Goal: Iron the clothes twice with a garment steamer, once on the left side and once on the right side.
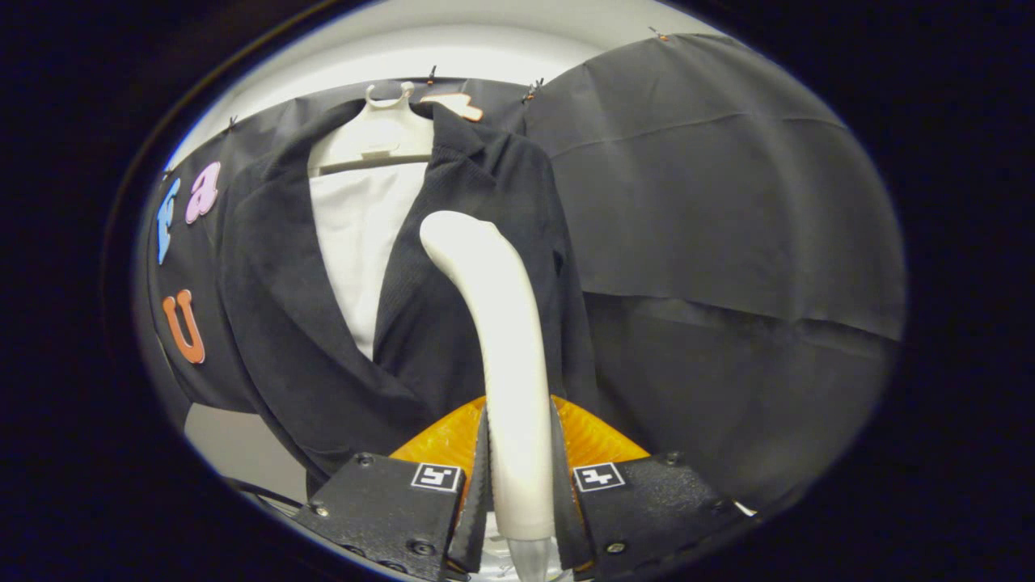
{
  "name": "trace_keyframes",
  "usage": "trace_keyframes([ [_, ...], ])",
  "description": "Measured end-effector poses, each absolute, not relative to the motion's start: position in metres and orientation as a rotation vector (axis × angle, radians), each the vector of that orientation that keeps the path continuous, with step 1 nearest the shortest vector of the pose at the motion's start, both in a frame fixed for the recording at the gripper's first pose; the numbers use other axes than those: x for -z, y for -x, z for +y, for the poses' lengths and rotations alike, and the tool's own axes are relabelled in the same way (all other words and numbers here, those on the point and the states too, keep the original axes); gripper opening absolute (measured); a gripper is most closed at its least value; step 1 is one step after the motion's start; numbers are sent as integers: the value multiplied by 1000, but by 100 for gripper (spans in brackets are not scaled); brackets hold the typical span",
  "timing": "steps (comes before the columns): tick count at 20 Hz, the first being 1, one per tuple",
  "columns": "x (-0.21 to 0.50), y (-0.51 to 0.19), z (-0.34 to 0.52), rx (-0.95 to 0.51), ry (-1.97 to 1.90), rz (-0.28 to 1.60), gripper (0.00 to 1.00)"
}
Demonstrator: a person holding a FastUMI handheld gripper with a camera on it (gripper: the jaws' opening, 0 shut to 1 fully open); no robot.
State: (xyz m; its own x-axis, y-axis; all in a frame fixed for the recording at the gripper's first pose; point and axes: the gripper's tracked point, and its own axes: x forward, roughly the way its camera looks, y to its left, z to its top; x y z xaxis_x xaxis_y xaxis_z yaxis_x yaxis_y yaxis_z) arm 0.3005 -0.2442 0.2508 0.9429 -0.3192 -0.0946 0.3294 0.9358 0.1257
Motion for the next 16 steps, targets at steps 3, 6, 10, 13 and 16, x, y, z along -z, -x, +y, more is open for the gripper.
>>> trace_keyframes([
  [3,-234,-298,-242,328,-129,102,37],
  [6,-214,-298,-239,323,-119,134,37],
  [10,-193,-298,-236,316,-120,176,37],
  [13,-178,-295,-235,315,-103,194,37],
  [16,-160,-295,-230,309,-87,219,37],
])
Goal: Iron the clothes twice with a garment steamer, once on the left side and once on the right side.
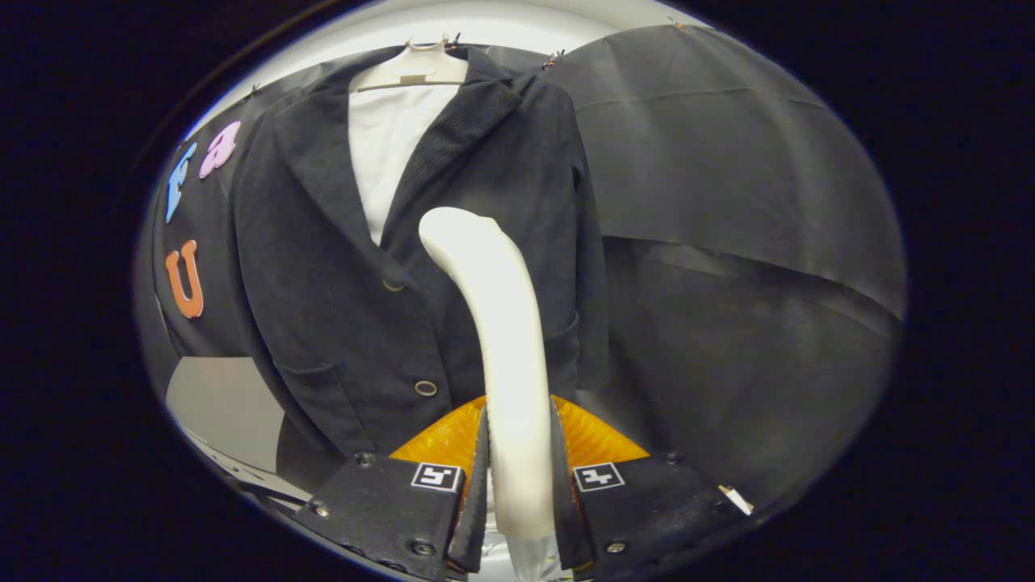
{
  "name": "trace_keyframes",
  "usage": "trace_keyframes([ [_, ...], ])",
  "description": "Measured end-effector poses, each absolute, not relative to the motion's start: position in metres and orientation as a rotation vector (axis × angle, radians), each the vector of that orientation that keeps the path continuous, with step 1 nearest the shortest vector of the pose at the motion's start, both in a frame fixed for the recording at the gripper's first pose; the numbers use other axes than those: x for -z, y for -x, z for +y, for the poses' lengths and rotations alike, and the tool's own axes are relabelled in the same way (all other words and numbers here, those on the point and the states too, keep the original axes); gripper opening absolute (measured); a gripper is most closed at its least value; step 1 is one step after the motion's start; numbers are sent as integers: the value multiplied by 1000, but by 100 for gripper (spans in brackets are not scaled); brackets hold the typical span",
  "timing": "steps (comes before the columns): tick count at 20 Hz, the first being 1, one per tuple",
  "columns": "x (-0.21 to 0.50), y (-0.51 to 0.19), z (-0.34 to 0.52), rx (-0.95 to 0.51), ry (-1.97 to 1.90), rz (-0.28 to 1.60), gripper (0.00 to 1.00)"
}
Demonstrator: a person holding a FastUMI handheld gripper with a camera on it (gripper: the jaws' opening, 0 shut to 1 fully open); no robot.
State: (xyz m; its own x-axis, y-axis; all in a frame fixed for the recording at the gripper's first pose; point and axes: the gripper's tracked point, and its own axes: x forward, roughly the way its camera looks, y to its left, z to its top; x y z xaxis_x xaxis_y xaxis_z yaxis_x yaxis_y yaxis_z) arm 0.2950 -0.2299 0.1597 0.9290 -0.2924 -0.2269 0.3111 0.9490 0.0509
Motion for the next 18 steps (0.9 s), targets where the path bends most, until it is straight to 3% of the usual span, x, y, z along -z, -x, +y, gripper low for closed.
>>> trace_keyframes([
  [18,-70,-290,-224,298,-56,366,37],
])
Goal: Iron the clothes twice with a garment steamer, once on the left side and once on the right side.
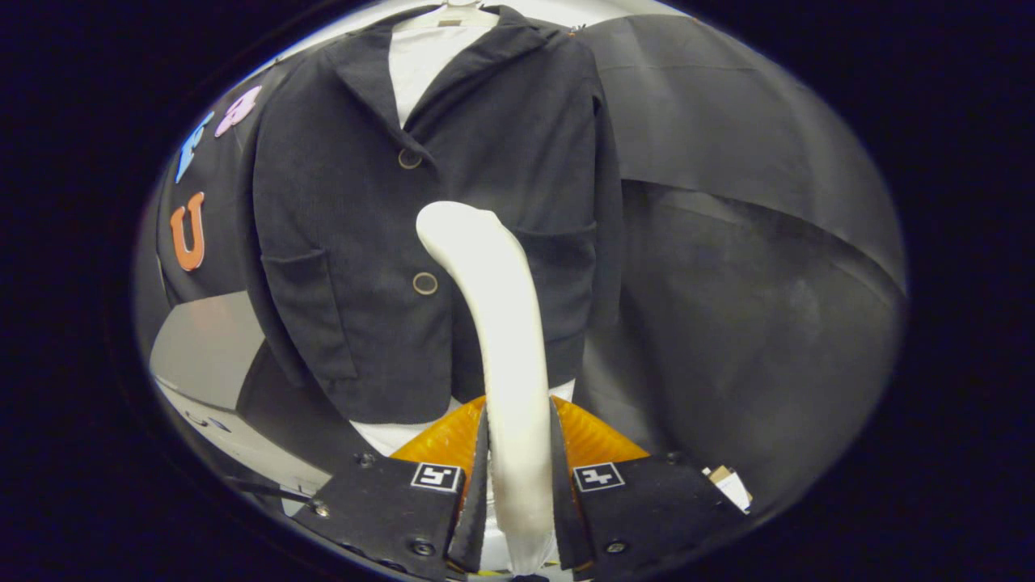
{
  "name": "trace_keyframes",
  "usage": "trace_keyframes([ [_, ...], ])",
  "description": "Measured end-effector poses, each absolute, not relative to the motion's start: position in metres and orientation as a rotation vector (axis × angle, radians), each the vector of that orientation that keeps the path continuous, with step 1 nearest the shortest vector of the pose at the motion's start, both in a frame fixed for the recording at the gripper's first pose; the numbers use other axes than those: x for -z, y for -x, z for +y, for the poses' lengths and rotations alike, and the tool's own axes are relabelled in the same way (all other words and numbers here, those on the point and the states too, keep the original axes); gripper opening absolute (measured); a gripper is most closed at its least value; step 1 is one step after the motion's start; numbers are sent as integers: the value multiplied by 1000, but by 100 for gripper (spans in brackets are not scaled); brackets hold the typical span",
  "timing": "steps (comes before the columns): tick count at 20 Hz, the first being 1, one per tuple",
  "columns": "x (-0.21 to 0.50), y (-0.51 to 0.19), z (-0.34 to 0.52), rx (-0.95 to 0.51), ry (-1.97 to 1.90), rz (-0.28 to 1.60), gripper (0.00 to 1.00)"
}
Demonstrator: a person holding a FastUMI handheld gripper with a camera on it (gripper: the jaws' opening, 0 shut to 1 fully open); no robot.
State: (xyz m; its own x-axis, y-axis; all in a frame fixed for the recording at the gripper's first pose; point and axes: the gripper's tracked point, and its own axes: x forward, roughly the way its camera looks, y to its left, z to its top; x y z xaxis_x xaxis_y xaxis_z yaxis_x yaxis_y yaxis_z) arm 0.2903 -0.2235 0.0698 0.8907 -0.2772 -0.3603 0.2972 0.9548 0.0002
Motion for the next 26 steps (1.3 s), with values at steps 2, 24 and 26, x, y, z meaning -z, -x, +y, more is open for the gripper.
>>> trace_keyframes([
  [2,-61,-290,-225,300,-57,379,37],
  [24,22,-284,-223,280,-121,514,38],
  [26,24,-285,-223,275,-133,511,37],
])
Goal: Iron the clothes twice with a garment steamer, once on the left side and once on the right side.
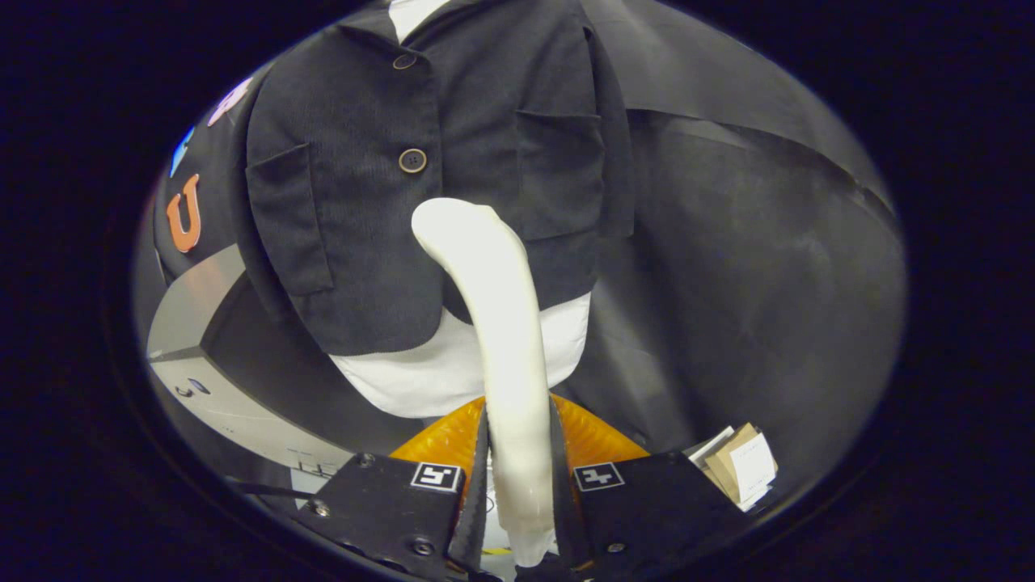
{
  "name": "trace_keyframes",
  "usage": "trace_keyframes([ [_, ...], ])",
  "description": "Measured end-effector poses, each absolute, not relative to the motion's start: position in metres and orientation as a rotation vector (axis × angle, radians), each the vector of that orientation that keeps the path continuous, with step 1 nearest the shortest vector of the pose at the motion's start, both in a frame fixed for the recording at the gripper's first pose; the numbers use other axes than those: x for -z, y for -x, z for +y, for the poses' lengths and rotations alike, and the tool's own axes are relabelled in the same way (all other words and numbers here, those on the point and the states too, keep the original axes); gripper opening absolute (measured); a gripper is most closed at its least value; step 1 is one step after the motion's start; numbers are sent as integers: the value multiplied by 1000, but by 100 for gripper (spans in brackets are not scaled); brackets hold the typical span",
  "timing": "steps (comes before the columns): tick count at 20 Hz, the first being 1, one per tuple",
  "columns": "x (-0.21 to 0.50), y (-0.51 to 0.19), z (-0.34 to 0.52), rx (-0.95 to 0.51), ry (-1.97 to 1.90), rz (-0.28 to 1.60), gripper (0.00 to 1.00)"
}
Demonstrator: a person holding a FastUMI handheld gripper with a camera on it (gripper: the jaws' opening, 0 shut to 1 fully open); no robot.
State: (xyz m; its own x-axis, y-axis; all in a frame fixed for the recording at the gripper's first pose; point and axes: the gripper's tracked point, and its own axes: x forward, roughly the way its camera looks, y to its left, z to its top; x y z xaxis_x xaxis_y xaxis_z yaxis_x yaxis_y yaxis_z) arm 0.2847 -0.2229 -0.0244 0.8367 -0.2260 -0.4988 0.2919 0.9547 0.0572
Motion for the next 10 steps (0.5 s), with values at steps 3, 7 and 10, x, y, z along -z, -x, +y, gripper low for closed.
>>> trace_keyframes([
  [3,28,-285,-228,252,-129,505,38],
  [7,25,-286,-235,210,-138,500,37],
  [10,24,-289,-243,171,-137,499,37],
])
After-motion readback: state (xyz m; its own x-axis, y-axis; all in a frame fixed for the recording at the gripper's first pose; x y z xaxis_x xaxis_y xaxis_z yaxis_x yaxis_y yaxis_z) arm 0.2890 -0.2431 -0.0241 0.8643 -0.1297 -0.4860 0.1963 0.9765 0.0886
